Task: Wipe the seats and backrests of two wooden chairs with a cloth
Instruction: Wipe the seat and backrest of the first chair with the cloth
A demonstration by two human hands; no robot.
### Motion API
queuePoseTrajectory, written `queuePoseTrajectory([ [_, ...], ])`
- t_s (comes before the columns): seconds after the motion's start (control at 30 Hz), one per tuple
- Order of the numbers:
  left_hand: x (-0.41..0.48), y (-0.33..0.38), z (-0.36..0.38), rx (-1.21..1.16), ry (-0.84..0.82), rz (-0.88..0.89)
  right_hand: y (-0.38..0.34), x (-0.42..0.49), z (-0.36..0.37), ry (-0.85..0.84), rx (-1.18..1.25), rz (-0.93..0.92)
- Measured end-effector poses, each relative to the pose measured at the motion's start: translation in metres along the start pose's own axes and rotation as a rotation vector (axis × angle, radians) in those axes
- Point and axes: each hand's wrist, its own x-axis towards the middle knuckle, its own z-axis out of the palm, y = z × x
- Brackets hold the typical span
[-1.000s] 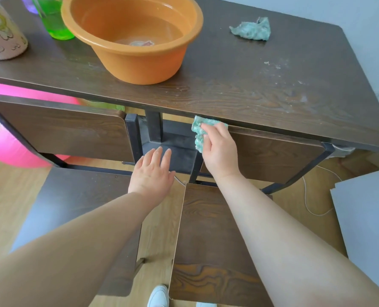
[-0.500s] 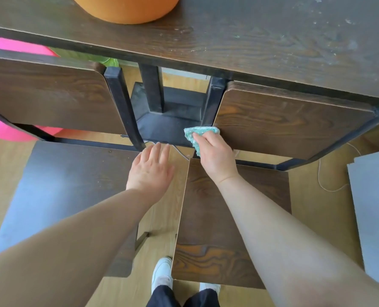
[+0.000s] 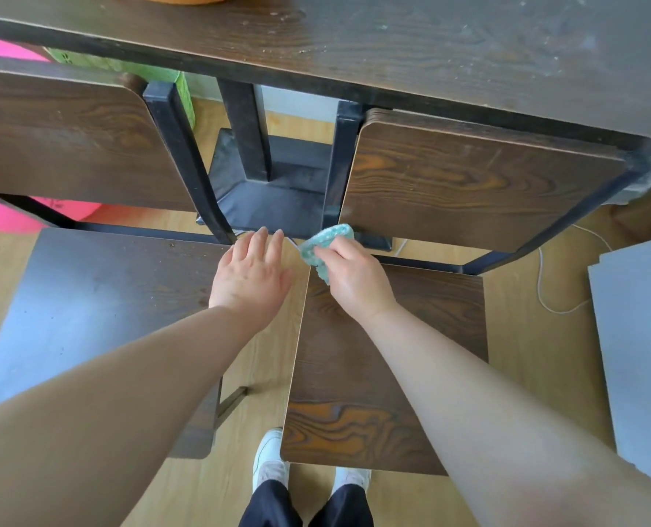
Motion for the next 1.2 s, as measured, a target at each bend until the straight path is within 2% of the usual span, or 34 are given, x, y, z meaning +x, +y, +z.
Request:
queuePoseTrajectory([
  [0.23,0.003,0.038,-0.035,-0.002,0.041,0.027,0.0,0.003,-0.098,0.296,0.004,-0.106],
  [0.47,0.013,0.068,-0.061,-0.007,0.085,0.049,0.013,0.019,-0.161,0.481,-0.036,-0.023],
  [0.63,0.013,0.07,-0.054,-0.007,0.07,0.037,0.029,0.026,-0.155,0.426,-0.059,0.005],
  [0.97,0.014,0.063,-0.033,-0.013,0.017,0.029,0.04,0.032,-0.109,0.331,-0.063,-0.085],
  [1.2,0.02,0.053,-0.025,-0.009,0.011,0.025,0.047,0.024,-0.072,0.185,-0.1,-0.124],
])
